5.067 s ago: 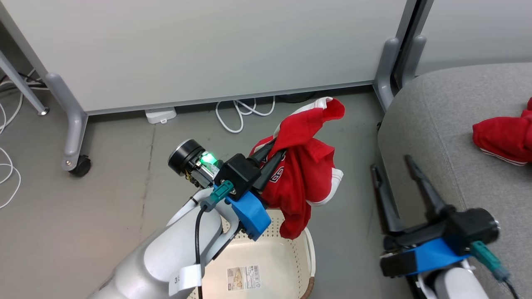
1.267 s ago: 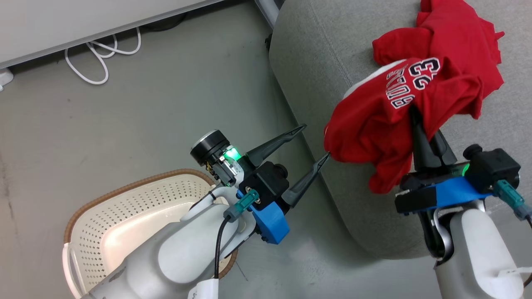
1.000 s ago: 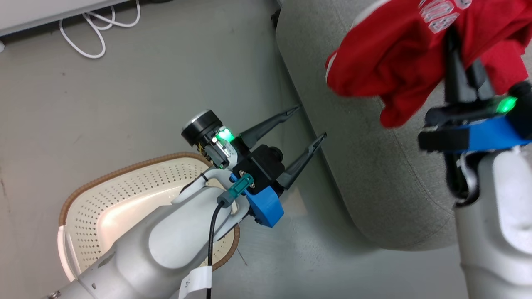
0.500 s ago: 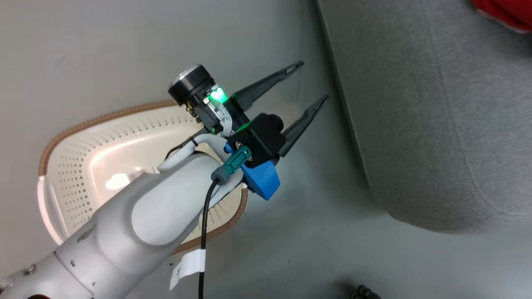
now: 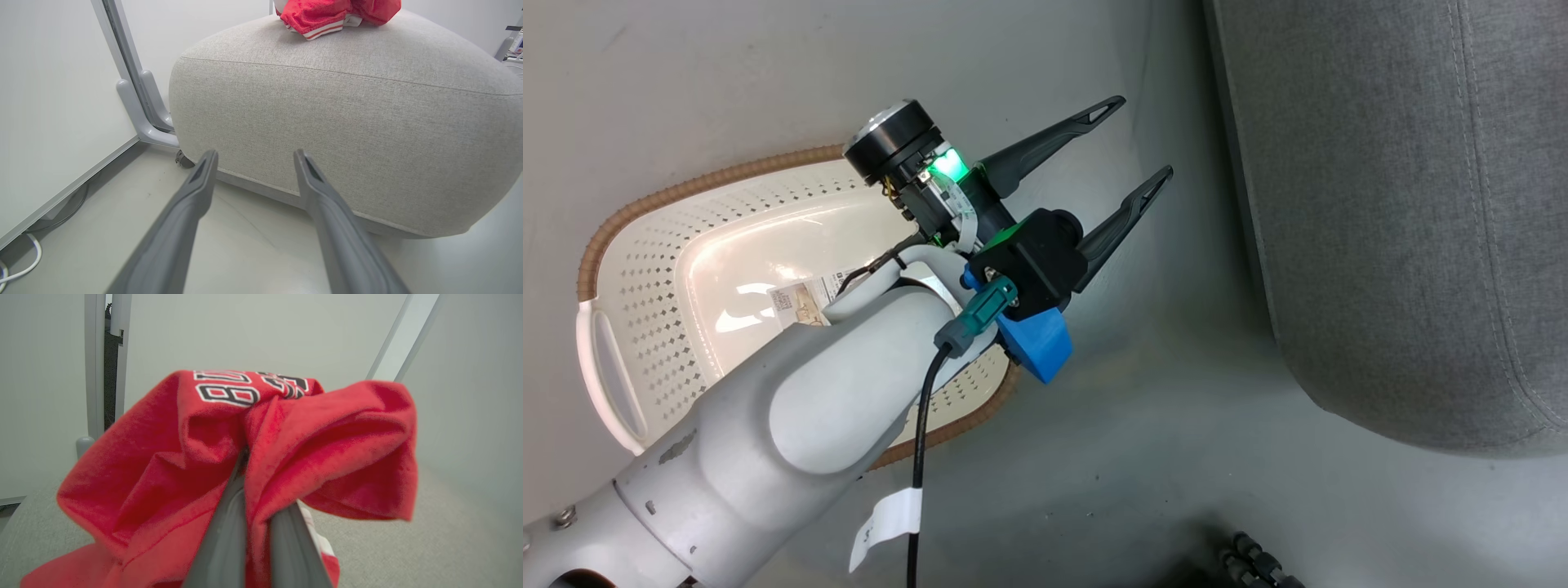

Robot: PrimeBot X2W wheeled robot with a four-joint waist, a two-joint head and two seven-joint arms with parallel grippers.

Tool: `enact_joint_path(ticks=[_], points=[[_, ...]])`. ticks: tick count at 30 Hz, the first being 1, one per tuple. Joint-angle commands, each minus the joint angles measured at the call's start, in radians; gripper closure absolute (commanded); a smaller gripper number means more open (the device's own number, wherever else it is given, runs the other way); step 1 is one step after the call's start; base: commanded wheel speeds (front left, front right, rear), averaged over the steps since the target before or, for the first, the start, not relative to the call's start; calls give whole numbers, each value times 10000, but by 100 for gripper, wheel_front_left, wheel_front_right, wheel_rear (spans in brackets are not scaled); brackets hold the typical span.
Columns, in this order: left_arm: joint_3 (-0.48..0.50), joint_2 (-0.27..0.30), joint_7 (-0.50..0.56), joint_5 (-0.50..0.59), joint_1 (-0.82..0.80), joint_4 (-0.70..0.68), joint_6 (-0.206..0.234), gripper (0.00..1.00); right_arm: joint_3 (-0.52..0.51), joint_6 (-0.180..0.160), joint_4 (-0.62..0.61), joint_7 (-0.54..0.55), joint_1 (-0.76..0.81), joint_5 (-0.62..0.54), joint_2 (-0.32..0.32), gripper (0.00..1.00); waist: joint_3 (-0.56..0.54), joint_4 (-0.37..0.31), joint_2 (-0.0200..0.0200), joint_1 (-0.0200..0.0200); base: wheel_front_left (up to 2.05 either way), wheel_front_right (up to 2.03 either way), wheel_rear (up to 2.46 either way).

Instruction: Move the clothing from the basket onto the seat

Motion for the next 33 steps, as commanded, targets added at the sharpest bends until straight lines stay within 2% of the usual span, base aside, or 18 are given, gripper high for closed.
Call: enact_joint_path(ticks=[1,8,9,10,15,23,28,33], points=[[-7,33,1,-3,-136,-48,-2,0,-17,1,21,-8,108,-29,37,100,11,14,0,-2,0,0,0],[-40,47,-41,-42,-219,-54,55,0,-200,1,1253,-6,271,-209,326,100,25,143,0,-2,0,0,0],[-41,59,-58,-53,-216,-36,72,0,-248,1,1246,-6,265,-196,370,65,-6,140,0,-2,0,0,0],[-44,63,-73,-70,-198,-12,78,0,-283,1,1199,-6,281,-178,402,0,-51,136,0,-2,0,0,0],[-49,-71,-251,-164,46,144,174,0,-334,-1,703,-8,805,-142,571,0,-568,138,0,-2,0,0,0],[235,-302,-593,-555,731,577,415,0,-391,1,-665,-6,2686,-179,1050,0,-2077,126,0,-2,0,0,0],[688,-237,-660,-829,1336,746,664,0,377,-1,-1780,-6,3663,-269,1368,0,-3119,163,0,-2,0,0,0],[1594,-99,-664,-983,2130,415,952,0,1515,1,-2479,-6,4298,-69,1672,0,-4015,366,0,-2,0,0,0]])
